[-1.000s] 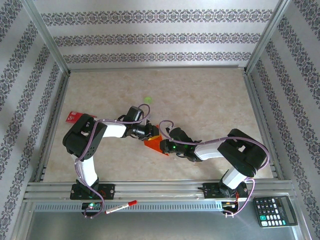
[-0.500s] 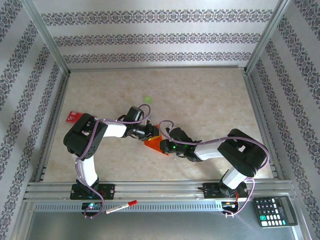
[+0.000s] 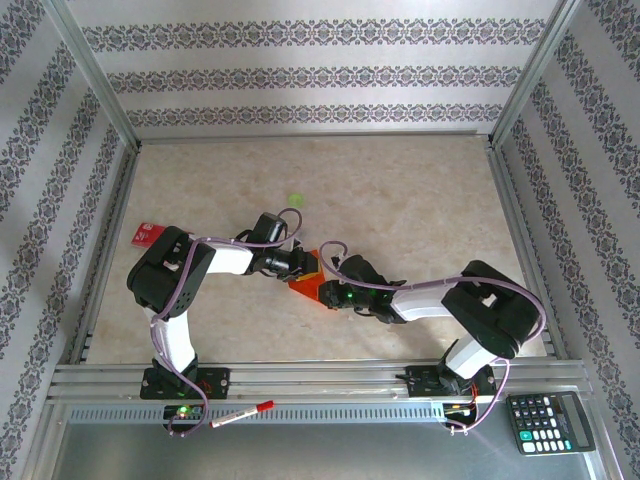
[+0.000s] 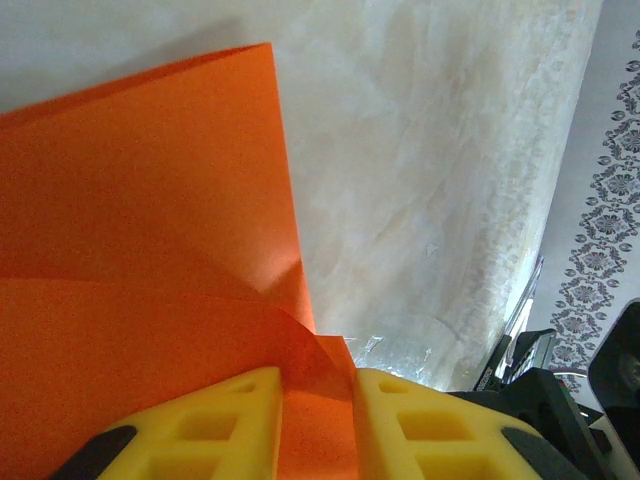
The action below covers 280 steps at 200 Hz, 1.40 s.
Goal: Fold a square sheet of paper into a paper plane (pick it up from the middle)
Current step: Fourth fold the wing at the center of the table.
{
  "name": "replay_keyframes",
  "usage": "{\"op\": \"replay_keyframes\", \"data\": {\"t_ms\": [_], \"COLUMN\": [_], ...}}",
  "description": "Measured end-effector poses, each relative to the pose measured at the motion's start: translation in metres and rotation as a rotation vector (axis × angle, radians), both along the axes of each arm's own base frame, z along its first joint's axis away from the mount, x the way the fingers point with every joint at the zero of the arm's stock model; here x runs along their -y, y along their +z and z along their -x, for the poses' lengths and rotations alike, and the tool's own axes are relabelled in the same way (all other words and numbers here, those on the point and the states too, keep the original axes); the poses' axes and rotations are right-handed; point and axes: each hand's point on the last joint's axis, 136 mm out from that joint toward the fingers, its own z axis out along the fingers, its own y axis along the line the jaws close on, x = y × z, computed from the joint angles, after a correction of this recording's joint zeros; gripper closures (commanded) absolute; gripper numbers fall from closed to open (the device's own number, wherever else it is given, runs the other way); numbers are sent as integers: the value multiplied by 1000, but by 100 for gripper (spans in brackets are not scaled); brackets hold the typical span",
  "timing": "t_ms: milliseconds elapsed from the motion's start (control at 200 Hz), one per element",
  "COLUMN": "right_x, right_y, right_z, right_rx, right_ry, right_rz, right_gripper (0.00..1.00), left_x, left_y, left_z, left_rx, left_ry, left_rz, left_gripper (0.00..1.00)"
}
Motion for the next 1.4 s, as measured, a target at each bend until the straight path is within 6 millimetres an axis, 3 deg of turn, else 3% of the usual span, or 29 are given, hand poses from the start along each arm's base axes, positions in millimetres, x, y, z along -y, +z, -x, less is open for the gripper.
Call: {"op": "replay_keyframes", "data": {"t_ms": [165, 365, 670, 1059, 1399], "right_x": [2, 3, 1, 13, 21], "right_y": [5, 5, 2, -1, 0], "right_z": [4, 6, 14, 16, 10], "right_rx": [-9, -23, -30, -8, 30], "right_ry": [4, 4, 13, -21, -17], "right_rz": [-4, -3, -10, 53, 131], "right_gripper": [82, 91, 96, 99, 99], "left_x": [0, 0, 1, 4, 6], "left_y": [0, 0, 0, 4, 34], "left_z": [0, 0, 1, 5, -2], "left_rx": [0, 1, 4, -7, 24], "left_ry": [0, 0, -4, 6, 72], "left_rz": [1, 2, 13, 78, 160], "left_gripper": [74, 74, 74, 73, 71]}}
